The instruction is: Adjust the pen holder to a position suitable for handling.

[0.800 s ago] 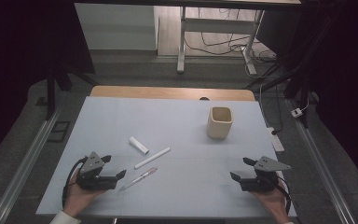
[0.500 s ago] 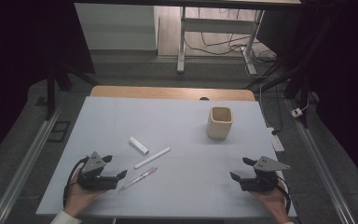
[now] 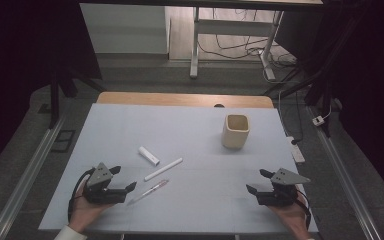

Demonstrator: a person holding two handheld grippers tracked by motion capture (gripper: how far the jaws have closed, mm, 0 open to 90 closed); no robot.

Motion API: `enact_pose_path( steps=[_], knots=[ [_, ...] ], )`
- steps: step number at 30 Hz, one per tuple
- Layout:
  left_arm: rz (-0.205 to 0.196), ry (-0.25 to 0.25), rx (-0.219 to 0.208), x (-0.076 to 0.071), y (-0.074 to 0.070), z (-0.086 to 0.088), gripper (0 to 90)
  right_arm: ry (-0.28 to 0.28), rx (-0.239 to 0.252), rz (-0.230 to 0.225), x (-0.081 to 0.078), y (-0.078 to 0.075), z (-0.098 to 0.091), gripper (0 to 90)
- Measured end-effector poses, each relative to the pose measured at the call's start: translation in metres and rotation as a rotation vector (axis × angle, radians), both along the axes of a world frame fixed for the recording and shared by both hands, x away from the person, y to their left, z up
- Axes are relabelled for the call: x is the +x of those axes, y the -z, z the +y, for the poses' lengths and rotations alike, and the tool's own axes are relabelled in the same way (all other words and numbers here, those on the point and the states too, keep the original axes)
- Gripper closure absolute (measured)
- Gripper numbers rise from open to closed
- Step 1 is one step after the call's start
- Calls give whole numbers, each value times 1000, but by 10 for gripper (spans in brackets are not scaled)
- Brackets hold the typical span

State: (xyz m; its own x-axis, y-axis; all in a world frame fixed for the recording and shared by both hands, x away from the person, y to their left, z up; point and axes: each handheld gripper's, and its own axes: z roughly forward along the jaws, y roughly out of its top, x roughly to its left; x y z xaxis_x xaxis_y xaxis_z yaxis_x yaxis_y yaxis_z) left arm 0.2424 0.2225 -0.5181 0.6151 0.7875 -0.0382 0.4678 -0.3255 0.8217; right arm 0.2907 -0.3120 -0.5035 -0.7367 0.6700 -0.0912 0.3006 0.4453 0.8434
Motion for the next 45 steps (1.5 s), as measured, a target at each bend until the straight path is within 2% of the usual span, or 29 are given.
enact_pose_path(
  steps=[3, 7, 11, 16, 18, 21, 31, 36, 39, 42, 45],
  knots=[
    [-6, -3, -7, 0, -1, 3, 185, 6, -21, -2, -1, -3, 3, 229],
    [-4, -11, -16, 1, 0, 4, 185, 6, -14, 2, 1, -1, 5, 231],
    [-13, -12, -8, 2, 0, 3, 185, 19, 15, 18, 7, 0, 3, 235],
    [-2, -10, -10, 3, 2, 4, 184, 46, 45, 38, 16, 0, 0, 243],
    [-3, -14, -7, 2, 2, 5, 183, 57, 50, 29, 19, -2, 0, 247],
    [-17, -17, -14, 0, -1, 6, 184, 66, 54, 39, 24, -4, 2, 247],
    [-27, -10, 9, -4, -1, 2, 184, 108, 64, 36, 37, -20, 3, 270],
    [-23, -19, 13, -5, 1, 2, 184, 135, 80, 29, 53, -28, 3, 280],
    [-23, -21, 17, -5, 2, 2, 184, 149, 67, 33, 61, -30, 3, 286],
    [-31, -28, 15, -6, 2, 2, 185, 164, 37, 16, 66, -30, 4, 299],
    [-31, -31, 11, -6, 1, 3, 185, 170, 37, 16, 71, -29, 4, 329]
  ],
)
